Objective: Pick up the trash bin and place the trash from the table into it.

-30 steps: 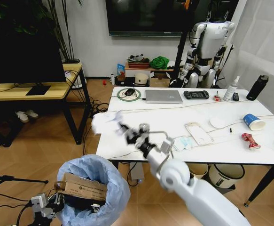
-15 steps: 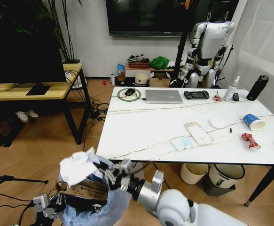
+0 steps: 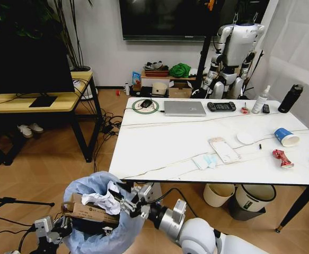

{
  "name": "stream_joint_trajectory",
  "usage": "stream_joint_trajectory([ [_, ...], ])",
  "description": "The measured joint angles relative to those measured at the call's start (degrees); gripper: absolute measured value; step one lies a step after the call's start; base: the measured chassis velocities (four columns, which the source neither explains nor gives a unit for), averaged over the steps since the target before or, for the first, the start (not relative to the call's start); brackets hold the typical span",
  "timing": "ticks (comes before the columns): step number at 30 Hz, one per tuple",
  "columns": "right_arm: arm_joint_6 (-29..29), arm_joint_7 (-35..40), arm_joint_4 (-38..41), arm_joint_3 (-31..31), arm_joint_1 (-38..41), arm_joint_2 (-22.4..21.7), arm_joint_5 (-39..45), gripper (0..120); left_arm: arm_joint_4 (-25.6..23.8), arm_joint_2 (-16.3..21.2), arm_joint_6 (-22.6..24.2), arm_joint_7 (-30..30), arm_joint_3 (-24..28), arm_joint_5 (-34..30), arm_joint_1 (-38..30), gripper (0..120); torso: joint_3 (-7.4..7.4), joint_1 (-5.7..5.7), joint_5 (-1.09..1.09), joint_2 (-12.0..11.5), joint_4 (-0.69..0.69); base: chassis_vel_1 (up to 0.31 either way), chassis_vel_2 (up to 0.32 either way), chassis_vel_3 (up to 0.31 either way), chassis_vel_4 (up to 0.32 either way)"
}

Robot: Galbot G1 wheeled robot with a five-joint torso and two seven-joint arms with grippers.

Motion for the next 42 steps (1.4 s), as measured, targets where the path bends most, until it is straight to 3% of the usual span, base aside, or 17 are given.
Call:
stream_joint_trajectory([
  [6,-3.3,3.4,0.7,10.0,-0.1,1.6,1.4,78,1.5,-0.4,-0.1,0.1,0.3,0.8,-0.7,0,0.00,0.00,0.00,0.0,0.00,0.000,0.000,0.000,0.000],
  [8,-3.9,4.5,0.4,11.6,0.0,1.8,1.4,81,1.7,-0.5,-0.1,0.1,0.4,0.9,-0.8,0,0.00,0.00,0.00,0.0,0.01,0.000,0.000,0.000,0.000],
  [14,-9.3,9.1,-6.6,25.7,-2.5,2.4,-5.2,100,2.3,-0.8,-0.3,0.5,1.2,0.5,-1.5,0,0.00,0.00,0.04,0.0,-0.01,0.000,0.000,0.000,0.000],
  [21,-12.2,10.2,-14.7,33.5,-5.8,1.8,-10.8,100,2.4,0.4,-0.4,1.0,1.2,-1.1,-1.4,0,0.00,0.00,0.01,0.0,-0.01,0.000,0.000,0.000,0.000],
  [31,-14.6,10.2,-21.7,35.1,-7.3,1.2,-7.6,100,3.5,1.6,-0.5,1.5,1.3,-2.3,-2.1,0,0.00,0.00,0.01,0.0,0.00,0.000,0.000,0.000,0.000],
  [36,-14.7,8.9,-24.2,35.0,-6.5,0.9,-6.3,86,3.6,1.9,-0.7,1.8,1.2,-2.7,-1.9,0,0.00,0.00,0.02,0.0,0.00,0.000,0.000,0.000,0.000],
  [38,-14.7,8.9,-24.3,35.0,-6.5,0.9,-6.3,86,3.6,1.9,-0.7,1.8,1.2,-2.7,-1.9,0,0.00,0.00,0.02,0.0,0.01,0.000,0.000,0.000,0.000],
  [40,-14.7,8.6,-25.2,35.0,-6.4,0.6,-6.3,67,3.5,2.2,-0.9,2.0,0.9,-3.1,-1.5,0,0.00,0.00,0.01,0.0,0.00,0.000,0.000,0.000,0.000],
  [42,-14.7,8.6,-25.7,35.0,-6.5,0.5,-6.4,61,3.3,2.3,-1.0,2.1,0.7,-3.3,-1.3,0,0.00,0.00,0.00,0.0,0.00,0.000,0.000,0.000,0.000],
])
